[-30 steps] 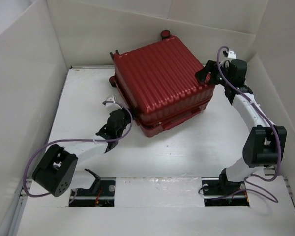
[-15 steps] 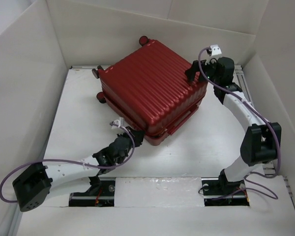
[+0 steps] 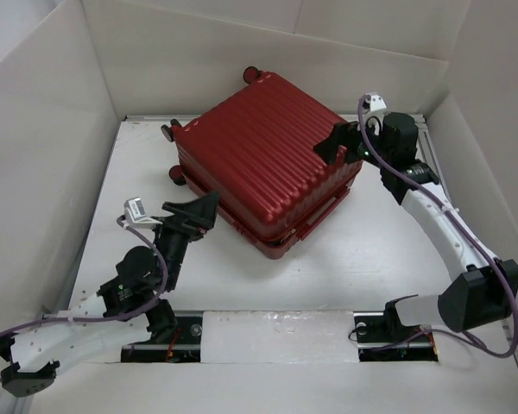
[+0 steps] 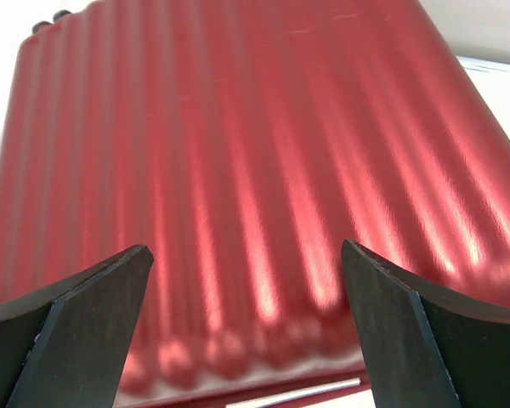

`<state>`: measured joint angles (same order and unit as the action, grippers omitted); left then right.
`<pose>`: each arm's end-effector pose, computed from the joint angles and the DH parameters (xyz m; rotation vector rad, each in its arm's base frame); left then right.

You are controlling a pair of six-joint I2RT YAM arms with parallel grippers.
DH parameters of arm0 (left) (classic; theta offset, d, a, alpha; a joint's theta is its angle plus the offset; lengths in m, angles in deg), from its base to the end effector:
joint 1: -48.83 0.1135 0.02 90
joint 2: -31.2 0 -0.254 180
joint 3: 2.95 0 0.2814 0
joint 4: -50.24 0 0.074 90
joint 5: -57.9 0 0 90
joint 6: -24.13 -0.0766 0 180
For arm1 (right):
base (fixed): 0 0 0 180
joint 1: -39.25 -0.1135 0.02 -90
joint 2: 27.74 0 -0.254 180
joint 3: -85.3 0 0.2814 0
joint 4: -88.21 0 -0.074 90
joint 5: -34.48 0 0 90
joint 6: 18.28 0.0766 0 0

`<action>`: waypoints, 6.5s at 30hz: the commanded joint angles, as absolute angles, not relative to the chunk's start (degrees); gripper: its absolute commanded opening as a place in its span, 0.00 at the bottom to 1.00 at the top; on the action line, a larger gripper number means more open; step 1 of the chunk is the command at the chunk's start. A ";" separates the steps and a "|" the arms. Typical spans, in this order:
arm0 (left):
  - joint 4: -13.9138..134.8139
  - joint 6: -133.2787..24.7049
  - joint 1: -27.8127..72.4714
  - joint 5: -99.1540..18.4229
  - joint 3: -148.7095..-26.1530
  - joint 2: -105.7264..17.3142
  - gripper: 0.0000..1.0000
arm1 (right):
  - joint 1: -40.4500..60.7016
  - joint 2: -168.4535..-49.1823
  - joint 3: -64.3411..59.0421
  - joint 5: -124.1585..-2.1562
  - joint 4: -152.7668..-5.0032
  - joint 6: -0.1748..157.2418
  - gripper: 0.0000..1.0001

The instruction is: Pack the luggage

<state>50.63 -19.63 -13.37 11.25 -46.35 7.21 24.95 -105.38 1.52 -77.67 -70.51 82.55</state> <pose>0.1286 -0.1311 0.3526 -0.5133 1.3265 -1.1249 0.3663 0.1232 0.3539 -0.3322 1.8362 0.6598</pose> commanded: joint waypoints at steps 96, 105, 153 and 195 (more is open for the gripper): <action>7.60 24.05 61.57 -76.75 -112.27 -65.03 0.00 | -5.57 -70.00 43.72 -50.51 -70.95 99.67 0.96; -3.97 26.95 62.10 -77.46 -96.31 -61.61 0.00 | -5.57 -68.25 46.17 -55.40 -77.27 99.14 0.70; -5.03 21.06 62.10 -77.90 -82.86 -60.12 0.00 | -17.44 -91.36 39.67 -29.37 -89.21 100.52 0.77; 8.95 12.00 68.77 -69.72 -84.26 -65.91 0.00 | -21.57 -70.72 49.26 -23.08 -87.39 96.69 0.31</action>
